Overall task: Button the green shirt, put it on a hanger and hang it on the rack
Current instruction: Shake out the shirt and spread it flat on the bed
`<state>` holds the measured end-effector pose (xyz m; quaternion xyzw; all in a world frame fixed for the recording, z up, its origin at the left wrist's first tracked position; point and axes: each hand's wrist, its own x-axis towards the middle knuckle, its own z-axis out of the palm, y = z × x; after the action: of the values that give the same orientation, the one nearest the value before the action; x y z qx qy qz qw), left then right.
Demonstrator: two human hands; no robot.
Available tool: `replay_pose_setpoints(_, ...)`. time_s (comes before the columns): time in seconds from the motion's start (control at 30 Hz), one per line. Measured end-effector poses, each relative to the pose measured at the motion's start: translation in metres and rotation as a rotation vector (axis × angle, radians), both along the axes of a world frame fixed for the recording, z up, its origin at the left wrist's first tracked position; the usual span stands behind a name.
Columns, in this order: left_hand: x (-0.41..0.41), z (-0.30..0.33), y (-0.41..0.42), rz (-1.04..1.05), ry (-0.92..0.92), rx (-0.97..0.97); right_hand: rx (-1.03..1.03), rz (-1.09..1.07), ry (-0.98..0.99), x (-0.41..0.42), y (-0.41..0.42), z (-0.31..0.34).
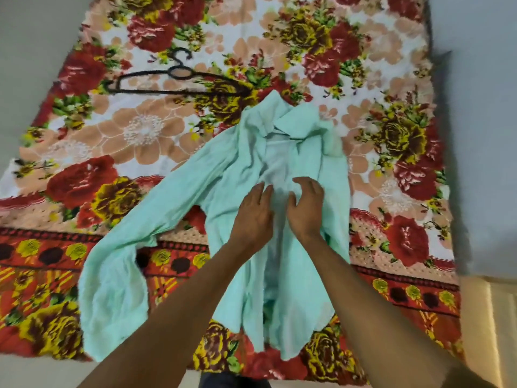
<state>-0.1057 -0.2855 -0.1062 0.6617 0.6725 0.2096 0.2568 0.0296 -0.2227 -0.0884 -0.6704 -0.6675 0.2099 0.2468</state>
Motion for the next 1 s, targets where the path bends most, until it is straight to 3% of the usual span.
replay_pose_setpoints(0.1, 0.049, -0.014, 0.042, -0.119, -0.019, -0.026, -0.031, -0.344, -0.106, 0.051, 0.022, -0.007)
replay_pose_setpoints(0.17, 0.078, -0.023, 0.059, -0.225, 0.0, -0.027, -0.238, -0.513, -0.13, 0.082, 0.029, -0.016)
replay_pose_setpoints(0.27, 0.102, -0.04, 0.065, -0.354, 0.075, 0.014, -0.497, -0.54, 0.096, 0.119, 0.035, -0.025)
replay_pose_setpoints(0.47, 0.1, -0.071, 0.051, -0.289, 0.213, 0.13, -0.35, -0.646, 0.555, 0.19, 0.058, -0.019)
replay_pose_setpoints(0.53, 0.1, -0.068, 0.05, -0.279, 0.218, 0.159, -0.445, -0.59, 0.624, 0.199, 0.055, -0.014)
replay_pose_setpoints(0.7, 0.096, -0.07, 0.05, -0.402, 0.327, 0.184, -0.876, -0.211, 0.574, 0.212, 0.016, 0.004)
replay_pose_setpoints(0.77, 0.097, -0.071, 0.05, -0.382, 0.324, 0.189, -0.863, -0.188, 0.564, 0.224, 0.006, 0.005)
replay_pose_setpoints(0.9, 0.1, -0.071, 0.051, -0.351, 0.324, 0.178, -0.758, -0.345, 1.018, 0.235, -0.008, 0.006)
replay_pose_setpoints(1.0, 0.101, -0.062, 0.05, -0.35, 0.313, 0.147, -0.946, -0.033, 0.76, 0.236, -0.032, 0.012)
